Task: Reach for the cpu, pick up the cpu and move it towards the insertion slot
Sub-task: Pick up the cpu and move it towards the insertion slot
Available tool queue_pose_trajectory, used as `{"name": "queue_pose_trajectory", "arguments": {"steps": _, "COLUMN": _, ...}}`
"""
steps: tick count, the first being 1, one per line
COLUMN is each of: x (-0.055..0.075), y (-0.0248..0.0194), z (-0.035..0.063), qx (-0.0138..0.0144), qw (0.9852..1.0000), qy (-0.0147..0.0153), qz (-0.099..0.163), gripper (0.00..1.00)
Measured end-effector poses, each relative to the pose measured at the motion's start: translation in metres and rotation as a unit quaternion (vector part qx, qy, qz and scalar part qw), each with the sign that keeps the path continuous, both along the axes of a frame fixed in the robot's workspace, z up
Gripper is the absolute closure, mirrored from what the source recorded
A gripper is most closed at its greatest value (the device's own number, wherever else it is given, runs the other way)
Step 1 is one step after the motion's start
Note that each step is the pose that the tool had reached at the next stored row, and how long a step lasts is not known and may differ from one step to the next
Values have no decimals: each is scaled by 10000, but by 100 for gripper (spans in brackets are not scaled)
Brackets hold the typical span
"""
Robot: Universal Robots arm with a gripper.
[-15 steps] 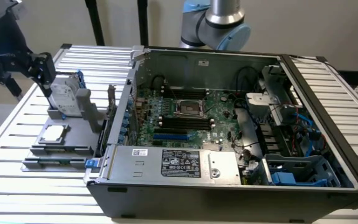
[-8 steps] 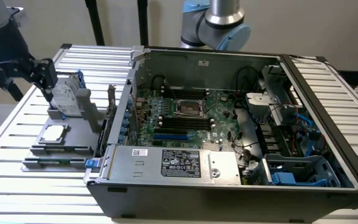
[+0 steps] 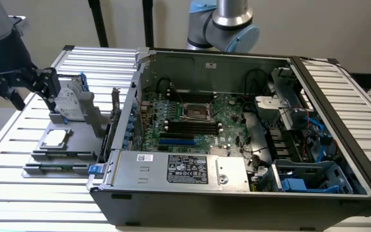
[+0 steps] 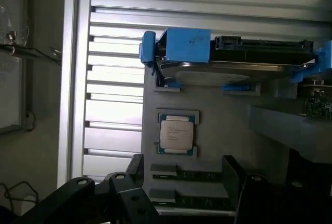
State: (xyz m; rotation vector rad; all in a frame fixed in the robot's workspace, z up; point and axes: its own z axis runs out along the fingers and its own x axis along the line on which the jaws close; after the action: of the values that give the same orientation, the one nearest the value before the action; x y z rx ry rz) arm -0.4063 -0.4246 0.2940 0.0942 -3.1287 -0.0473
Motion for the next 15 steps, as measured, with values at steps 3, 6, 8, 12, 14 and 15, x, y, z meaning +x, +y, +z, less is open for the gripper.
{"name": "queue_pose_trajectory", "arguments": {"steps": 3, "x": -2, "y": -3, "z": -55, "qx": 0, "qw": 10000, "qy": 0, "qz": -1, "gripper": 29}}
{"name": "queue_pose_trajectory", "arguments": {"steps": 6, "x": -2, "y": -5, "z": -109, "qx": 0, "qw": 10000, "qy": 0, "qz": 0, "gripper": 29}}
{"name": "queue_pose_trajectory", "arguments": {"steps": 8, "x": -2, "y": -7, "z": -145, "qx": 0, "qw": 10000, "qy": 0, "qz": 0, "gripper": 29}}
{"name": "queue_pose_trajectory", "arguments": {"steps": 12, "x": -4, "y": -12, "z": -219, "qx": 0, "qw": 10000, "qy": 0, "qz": 0, "gripper": 29}}
{"name": "queue_pose_trajectory", "arguments": {"steps": 14, "x": -8, "y": -15, "z": -255, "qx": 0, "qw": 10000, "qy": 0, "qz": -1, "gripper": 29}}
{"name": "queue_pose_trajectory", "arguments": {"steps": 15, "x": -10, "y": -16, "z": -274, "qx": 0, "qw": 10000, "qy": -1, "qz": 0, "gripper": 29}}
